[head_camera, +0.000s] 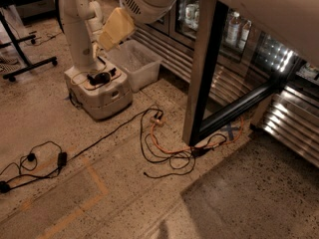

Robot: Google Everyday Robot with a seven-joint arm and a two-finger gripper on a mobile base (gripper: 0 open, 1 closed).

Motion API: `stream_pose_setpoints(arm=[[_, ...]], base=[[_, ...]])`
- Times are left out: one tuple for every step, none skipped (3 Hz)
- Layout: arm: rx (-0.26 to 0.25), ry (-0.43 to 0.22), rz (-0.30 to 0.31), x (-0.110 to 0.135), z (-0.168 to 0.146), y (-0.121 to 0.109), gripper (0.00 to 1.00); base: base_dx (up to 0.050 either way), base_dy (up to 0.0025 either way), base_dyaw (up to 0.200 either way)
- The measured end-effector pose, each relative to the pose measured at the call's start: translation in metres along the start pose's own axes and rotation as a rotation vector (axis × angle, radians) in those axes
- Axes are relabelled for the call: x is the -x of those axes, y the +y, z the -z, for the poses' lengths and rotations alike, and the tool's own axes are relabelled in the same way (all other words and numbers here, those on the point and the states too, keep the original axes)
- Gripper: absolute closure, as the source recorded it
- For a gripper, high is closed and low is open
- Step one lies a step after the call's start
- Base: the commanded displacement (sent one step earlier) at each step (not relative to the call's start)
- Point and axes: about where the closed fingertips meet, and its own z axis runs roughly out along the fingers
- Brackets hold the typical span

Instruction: Close left fridge door

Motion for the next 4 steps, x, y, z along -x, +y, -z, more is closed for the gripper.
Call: stream_pose_setpoints(arm=[[-0.001,0.0,-0.001,0.0,0.0,-0.001,0.0],[-0.045,0.017,-0.004,-0.001,-0.016,0.0,0.0],[-0.055,0.044,-0.058,0.007,-0.047,0.0,0.0],[-0.055,0.044,-0.058,0.007,-0.047,0.0,0.0]], base=[[0.0,0.0,0.0],[0.0,0.0,0.0],[0.0,0.0,0.0],[0.0,0.0,0.0]])
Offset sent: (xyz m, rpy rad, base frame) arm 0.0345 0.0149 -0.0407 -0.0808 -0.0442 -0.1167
